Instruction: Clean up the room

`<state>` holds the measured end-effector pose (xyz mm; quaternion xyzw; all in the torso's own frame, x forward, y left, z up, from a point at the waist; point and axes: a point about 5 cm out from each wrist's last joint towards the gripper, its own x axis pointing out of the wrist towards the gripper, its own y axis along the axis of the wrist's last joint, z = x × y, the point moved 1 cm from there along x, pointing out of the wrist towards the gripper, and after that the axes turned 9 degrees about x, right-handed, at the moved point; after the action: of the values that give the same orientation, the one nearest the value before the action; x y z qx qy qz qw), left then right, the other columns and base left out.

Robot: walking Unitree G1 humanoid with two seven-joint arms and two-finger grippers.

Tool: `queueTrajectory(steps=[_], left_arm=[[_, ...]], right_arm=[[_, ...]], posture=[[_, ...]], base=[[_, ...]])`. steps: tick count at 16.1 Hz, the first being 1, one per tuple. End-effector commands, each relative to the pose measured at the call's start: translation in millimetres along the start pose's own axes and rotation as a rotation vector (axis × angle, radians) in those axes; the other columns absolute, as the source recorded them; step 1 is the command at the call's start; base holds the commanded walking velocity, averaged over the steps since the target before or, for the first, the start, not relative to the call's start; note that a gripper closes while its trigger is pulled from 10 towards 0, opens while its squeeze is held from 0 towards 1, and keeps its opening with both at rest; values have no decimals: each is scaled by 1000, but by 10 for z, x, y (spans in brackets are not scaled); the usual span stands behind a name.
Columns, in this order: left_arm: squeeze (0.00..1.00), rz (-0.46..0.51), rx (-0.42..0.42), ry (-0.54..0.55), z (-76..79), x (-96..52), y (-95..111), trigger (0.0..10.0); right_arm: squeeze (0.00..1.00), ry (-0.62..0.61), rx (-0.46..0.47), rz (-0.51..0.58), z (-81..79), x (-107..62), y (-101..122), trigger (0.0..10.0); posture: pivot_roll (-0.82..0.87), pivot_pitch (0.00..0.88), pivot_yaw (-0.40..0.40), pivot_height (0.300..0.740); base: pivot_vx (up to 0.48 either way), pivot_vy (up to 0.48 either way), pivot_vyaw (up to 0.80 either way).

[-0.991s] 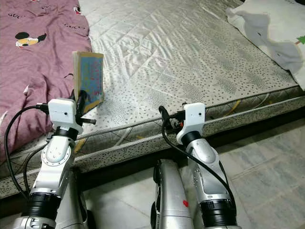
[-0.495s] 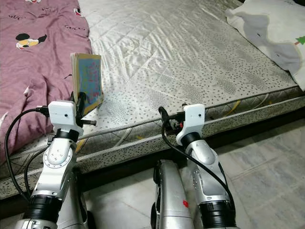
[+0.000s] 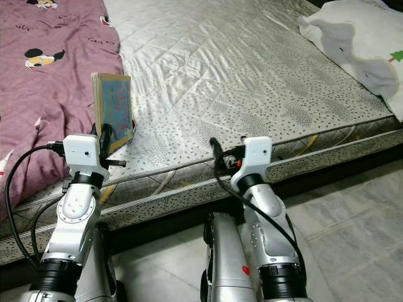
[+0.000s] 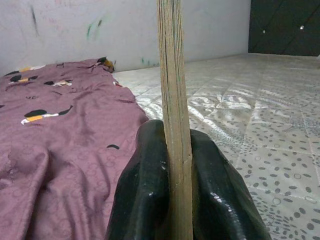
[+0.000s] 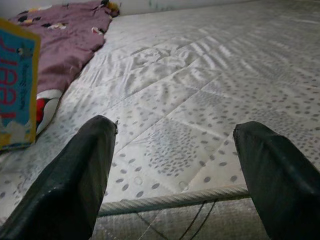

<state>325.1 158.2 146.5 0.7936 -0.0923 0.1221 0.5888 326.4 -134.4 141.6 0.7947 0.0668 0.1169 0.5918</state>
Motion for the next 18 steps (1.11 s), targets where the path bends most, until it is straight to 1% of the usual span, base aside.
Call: queueTrajectory(steps=[1,2,5,7,14,15,18], left_arm=[[0,28,1,31,-55,17,73,0],[0,30,-1,30,-55,26,78,0],[0,30,-3,29,-58,37,79,0],[0,32,-4,29,-56,40,84,0],[0,42,-20,15,-31,73,121,0],[0,43,-21,13,-25,72,124,0],[0,45,-29,-3,2,71,132,0]], right_arm=[[0,-16,12,34,20,26,76,10000],[0,-40,26,32,61,40,88,10000],[0,-51,31,28,85,35,84,10000],[0,-51,32,29,88,36,84,10000],[0,-102,17,41,168,51,108,10000],[0,-105,16,42,173,50,109,10000],[0,-142,12,47,242,50,115,10000]], posture=[[-71,77,-43,496],[-72,78,-42,520],[-74,80,-41,558],[-73,81,-42,568],[-75,75,-38,639],[-75,75,-38,644],[-73,75,-36,677]], base=[[0,0,0],[0,0,0],[0,0,0],[0,0,0],[0,0,0],[0,0,0],[0,0,0]])
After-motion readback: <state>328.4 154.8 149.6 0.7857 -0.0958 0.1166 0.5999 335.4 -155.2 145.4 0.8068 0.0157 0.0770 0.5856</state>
